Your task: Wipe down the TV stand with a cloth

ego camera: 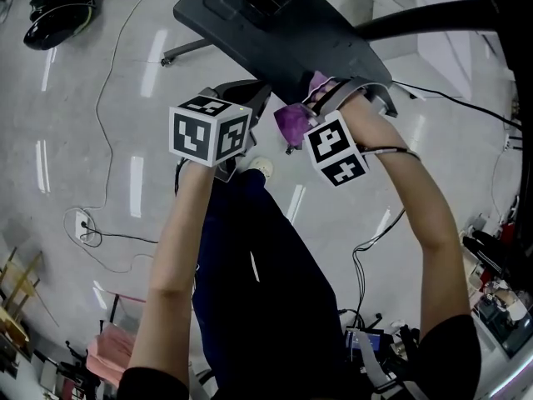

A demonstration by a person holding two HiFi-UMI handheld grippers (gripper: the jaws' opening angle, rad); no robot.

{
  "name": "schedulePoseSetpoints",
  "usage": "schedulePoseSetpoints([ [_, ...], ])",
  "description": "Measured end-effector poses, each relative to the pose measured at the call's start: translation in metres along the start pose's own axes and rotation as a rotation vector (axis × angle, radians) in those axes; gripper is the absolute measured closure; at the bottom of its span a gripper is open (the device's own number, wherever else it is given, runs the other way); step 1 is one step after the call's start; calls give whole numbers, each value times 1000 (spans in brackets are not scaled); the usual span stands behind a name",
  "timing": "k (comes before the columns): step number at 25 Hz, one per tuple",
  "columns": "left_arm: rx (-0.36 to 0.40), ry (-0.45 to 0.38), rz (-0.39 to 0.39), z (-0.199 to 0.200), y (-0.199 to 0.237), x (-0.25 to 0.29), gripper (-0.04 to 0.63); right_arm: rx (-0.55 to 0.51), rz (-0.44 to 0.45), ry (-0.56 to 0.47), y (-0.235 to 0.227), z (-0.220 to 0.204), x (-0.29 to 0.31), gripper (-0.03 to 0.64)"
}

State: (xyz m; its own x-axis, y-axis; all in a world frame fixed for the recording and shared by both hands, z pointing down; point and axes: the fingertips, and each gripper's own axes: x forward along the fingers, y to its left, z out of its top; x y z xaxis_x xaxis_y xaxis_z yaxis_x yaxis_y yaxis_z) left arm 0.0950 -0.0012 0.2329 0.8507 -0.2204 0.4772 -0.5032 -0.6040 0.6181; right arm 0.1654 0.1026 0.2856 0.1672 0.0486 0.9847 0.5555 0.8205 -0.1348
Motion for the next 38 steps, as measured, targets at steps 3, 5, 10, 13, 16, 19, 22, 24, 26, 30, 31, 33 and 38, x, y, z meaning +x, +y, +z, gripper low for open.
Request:
schedulePoseSetpoints([
  [3, 5, 7, -17, -4, -11, 10, 588, 17, 10, -10, 17, -3, 3, 512],
  [5, 7, 16, -27, -10, -19, 17, 588, 30, 18, -17, 29, -3, 5, 512],
  [10, 8, 39, -56, -22, -42, 35, 588, 39, 35, -24, 62, -5, 9, 512],
  [13, 20, 52, -67, -25, -49, 43, 588, 42, 48, -31, 78, -6, 12, 512],
  [16, 28, 61, -74, -24, -54, 50, 588, 38, 81, -33, 92, -10, 14, 512],
  [19, 38, 65, -78, -20, -58, 51, 588, 24, 106, -23, 104, -17, 11, 512],
  [22, 39, 58, -76, -13, -55, 52, 588, 24, 57, 24, 95, -36, -2, 512],
  [24, 28, 52, -70, -8, -50, 52, 588, 48, -4, 41, 76, -49, -14, 512],
  [26, 20, 47, -66, -3, -44, 50, 588, 76, -74, 54, 48, -64, -26, 512],
  [30, 27, 38, -53, 14, -31, 45, 588, 102, -208, 98, -14, -95, -44, 512],
  [31, 27, 36, -46, 18, -25, 44, 588, 109, -241, 96, -31, -100, -45, 512],
  [33, 21, 28, -35, 26, -13, 41, 588, 120, -305, 83, -64, -106, -47, 512],
  [38, 20, 5, -15, 48, 10, 34, 588, 118, -439, 77, -129, -116, -53, 512],
])
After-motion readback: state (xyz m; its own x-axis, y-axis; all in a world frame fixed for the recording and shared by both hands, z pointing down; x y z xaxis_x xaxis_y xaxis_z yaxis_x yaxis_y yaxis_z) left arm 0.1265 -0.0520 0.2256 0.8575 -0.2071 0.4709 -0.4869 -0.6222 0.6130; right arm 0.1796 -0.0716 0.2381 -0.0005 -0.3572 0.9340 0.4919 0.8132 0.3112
